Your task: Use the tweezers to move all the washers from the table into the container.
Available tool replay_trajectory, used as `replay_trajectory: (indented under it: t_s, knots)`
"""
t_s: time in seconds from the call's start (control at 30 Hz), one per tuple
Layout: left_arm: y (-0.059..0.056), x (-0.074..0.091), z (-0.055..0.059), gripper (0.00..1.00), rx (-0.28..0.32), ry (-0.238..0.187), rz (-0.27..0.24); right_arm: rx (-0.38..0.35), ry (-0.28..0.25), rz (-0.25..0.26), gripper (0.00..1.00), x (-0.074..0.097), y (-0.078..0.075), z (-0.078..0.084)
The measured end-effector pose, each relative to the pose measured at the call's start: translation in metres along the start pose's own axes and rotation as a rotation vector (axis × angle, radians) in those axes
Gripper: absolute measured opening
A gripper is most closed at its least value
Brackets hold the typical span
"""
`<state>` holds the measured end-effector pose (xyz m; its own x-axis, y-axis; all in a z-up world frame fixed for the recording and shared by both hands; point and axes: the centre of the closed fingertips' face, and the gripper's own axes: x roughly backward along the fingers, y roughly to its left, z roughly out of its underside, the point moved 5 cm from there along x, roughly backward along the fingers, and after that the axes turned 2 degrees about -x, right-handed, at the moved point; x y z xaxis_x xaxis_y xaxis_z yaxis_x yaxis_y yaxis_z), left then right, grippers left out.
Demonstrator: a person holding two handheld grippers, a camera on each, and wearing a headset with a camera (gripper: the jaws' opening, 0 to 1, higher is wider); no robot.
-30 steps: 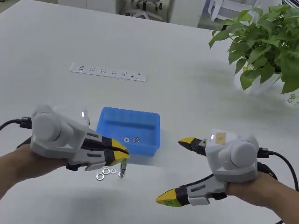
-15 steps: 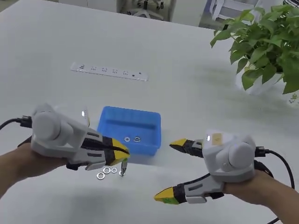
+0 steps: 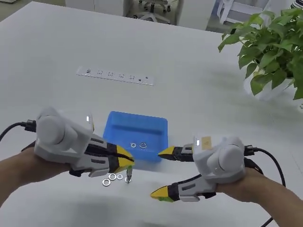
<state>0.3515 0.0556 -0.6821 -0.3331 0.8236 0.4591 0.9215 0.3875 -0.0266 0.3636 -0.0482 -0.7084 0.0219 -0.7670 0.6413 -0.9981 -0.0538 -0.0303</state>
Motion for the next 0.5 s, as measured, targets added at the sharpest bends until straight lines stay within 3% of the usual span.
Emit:
replay_trajectory:
  t_s: [0.5]
  knots:
    - [-0.002, 0.0, 0.0, 0.06, -0.011, 0.012, 0.021, 0.083, 0.034, -0.09, 0.33, -0.035, 0.002, -0.007]
